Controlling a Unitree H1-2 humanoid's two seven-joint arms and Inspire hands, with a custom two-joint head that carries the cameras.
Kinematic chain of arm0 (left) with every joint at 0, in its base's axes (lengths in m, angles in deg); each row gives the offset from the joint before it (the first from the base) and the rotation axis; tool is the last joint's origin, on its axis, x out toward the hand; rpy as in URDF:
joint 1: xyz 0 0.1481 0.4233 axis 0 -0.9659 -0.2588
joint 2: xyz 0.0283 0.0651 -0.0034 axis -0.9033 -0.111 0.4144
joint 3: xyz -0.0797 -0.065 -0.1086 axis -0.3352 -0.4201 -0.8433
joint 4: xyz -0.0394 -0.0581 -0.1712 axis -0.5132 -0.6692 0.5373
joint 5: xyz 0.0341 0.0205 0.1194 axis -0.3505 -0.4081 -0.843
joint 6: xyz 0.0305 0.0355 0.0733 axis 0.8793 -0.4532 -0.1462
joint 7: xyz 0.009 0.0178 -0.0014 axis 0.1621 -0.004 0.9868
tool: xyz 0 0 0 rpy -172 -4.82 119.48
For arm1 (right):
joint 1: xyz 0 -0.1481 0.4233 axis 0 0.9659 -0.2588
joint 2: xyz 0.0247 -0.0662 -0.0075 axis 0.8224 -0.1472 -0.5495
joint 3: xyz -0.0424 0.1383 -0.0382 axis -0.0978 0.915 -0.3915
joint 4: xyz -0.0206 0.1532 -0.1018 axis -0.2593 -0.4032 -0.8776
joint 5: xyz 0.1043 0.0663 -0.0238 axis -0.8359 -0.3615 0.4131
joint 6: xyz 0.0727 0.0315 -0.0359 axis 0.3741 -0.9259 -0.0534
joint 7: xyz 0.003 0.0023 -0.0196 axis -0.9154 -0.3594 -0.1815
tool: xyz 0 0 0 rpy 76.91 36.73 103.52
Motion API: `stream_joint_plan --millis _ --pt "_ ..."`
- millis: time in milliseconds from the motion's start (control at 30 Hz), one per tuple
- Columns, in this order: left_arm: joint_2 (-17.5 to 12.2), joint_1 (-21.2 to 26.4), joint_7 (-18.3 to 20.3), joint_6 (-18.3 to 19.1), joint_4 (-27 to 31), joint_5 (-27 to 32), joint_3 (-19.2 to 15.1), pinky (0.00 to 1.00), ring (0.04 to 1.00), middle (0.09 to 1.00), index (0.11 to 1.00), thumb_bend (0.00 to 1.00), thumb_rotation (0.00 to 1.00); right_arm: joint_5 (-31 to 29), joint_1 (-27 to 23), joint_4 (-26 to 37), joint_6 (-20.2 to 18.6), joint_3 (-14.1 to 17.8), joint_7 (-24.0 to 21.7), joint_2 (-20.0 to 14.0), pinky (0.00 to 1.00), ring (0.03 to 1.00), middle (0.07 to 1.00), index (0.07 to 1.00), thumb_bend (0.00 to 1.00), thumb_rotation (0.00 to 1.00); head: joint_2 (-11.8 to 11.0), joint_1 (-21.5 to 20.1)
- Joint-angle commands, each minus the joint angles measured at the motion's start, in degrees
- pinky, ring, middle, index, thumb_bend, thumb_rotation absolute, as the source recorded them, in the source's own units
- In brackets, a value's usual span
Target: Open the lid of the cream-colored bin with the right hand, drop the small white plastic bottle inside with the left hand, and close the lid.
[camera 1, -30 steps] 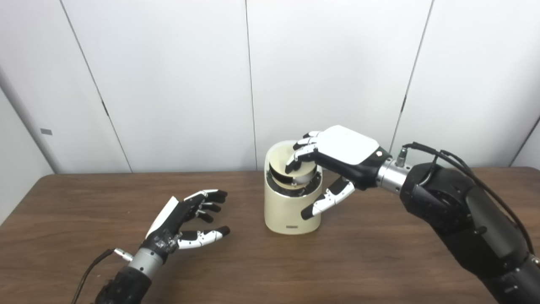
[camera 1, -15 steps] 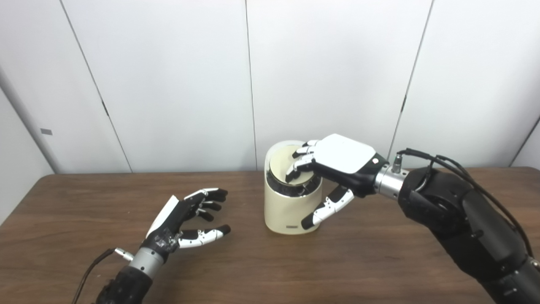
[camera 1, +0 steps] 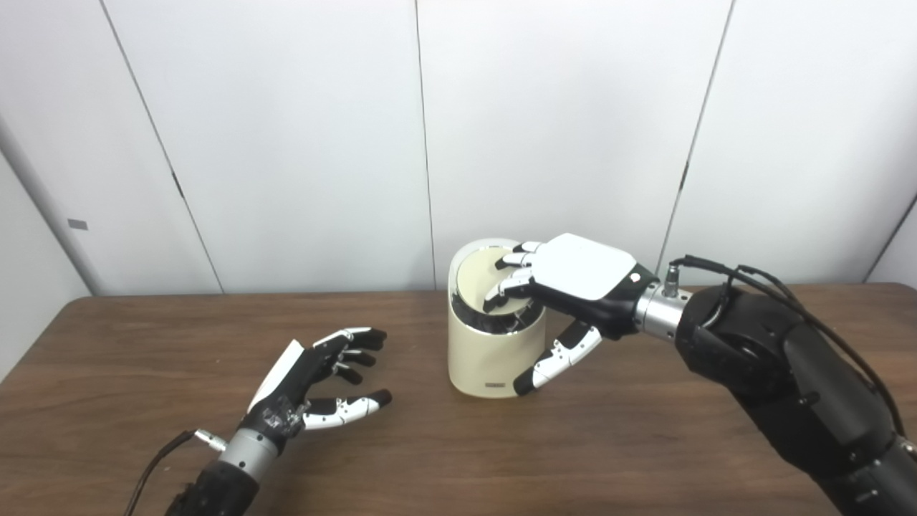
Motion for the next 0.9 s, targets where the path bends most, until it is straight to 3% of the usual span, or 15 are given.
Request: stream_joint_plan --millis 0,267,533,867 --pt "-0.68 1.46 -0.93 -1.36 2.44 -0.43 -0.61 0.64 0.740 0.796 0.802 0.62 0.16 0.61 -1.27 -0.29 -0.07 -0.20 -1.16 -0.87 0.95 0.918 0.750 0.767 0.74 0.81 0.08 0.03" --pt "-0.94 1.62 -0.66 -1.30 2.65 -0.06 -0.79 0.64 0.739 0.794 0.801 0.63 0.16 1.90 -2.25 0.53 -2.90 -1.41 -6.12 -0.99 0.99 0.945 0.785 0.804 0.76 0.87 0.50 -0.02" --pt "-1.01 1.66 0.02 -0.67 2.95 1.28 -1.20 0.65 0.753 0.799 0.808 0.63 0.14 2.60 -3.28 1.32 -6.09 -2.57 -11.37 -1.48 0.94 0.929 0.780 0.802 0.82 0.91 0.48 0.18" --pt "-1.20 2.08 0.21 -1.13 2.60 1.38 -1.25 0.65 0.755 0.798 0.808 0.64 0.16 1.64 -3.02 2.17 -8.01 -2.00 -12.24 -1.52 0.95 0.931 0.783 0.803 0.81 0.89 0.58 0.08"
